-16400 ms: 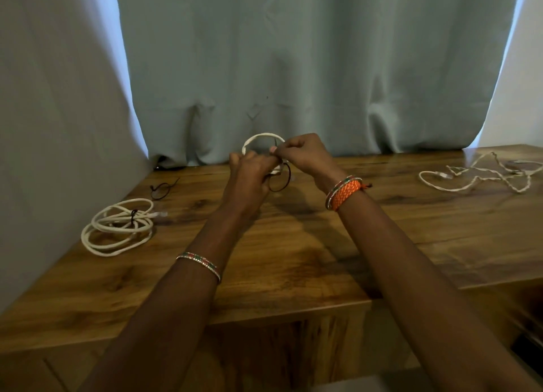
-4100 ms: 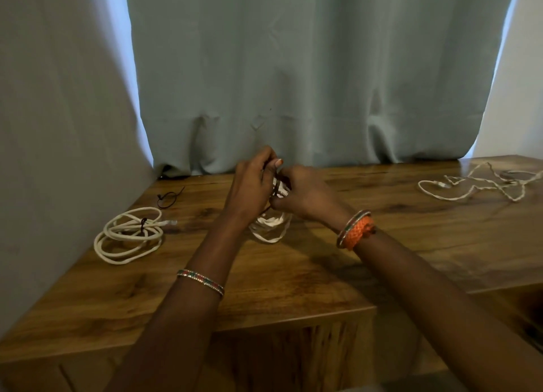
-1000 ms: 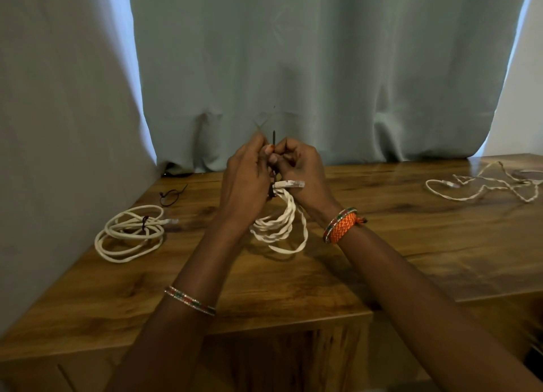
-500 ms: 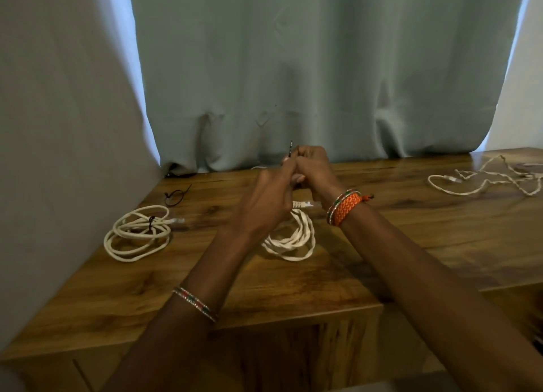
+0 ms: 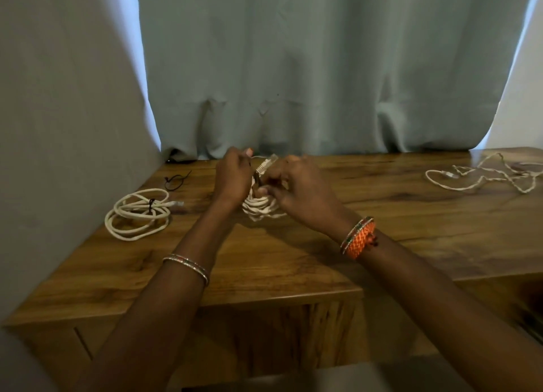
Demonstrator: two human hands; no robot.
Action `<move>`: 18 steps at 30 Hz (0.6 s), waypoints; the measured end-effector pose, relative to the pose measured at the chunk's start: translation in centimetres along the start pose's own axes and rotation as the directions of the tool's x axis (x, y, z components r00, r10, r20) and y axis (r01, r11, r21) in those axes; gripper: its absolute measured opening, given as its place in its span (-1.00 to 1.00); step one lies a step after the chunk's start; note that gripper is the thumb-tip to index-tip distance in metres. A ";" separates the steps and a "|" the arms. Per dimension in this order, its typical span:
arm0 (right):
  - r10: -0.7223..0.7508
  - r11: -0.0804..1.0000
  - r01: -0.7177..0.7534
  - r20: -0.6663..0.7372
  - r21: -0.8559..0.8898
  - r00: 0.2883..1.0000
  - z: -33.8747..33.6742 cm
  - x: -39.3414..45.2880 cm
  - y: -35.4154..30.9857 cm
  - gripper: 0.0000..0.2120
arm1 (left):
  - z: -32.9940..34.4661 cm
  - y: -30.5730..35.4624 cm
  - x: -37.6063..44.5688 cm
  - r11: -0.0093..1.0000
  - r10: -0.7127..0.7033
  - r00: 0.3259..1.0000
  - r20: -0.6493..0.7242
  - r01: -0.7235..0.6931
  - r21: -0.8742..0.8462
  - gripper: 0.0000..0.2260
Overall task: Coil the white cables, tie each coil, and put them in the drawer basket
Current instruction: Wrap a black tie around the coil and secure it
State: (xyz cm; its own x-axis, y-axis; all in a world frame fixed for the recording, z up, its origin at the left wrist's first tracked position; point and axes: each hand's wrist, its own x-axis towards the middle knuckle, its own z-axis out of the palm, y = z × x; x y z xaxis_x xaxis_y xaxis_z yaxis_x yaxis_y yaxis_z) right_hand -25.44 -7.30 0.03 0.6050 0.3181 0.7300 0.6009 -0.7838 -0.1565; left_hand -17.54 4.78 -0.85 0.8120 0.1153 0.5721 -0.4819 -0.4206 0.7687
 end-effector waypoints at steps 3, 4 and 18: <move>-0.017 0.987 0.018 0.008 -0.159 1.000 0.2 -0.5 0.1 -0.89 | 0.0 0.5 -0.2 0.998 0.061 0.998 -0.035 -0.061 -0.015 -0.79; 0.017 0.980 -0.019 -0.011 -0.197 1.000 0.2 -0.7 0.0 -0.86 | 0.0 0.7 -0.2 0.997 0.074 0.995 -0.069 -0.076 -0.017 -0.79; 0.370 0.929 -0.362 0.187 -0.075 0.910 -0.5 -0.7 -2.1 -0.81 | -0.4 1.6 -1.4 0.911 0.398 0.909 -0.126 -0.374 0.177 -0.91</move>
State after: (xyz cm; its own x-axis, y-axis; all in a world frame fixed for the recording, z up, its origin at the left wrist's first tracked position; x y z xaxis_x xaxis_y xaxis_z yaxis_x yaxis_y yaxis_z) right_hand -27.35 -6.16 0.16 0.8707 0.0990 0.4818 0.2996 -0.8836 -0.3599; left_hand -19.61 4.31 -0.35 0.5048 0.0511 0.8617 -0.6841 -0.5851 0.4355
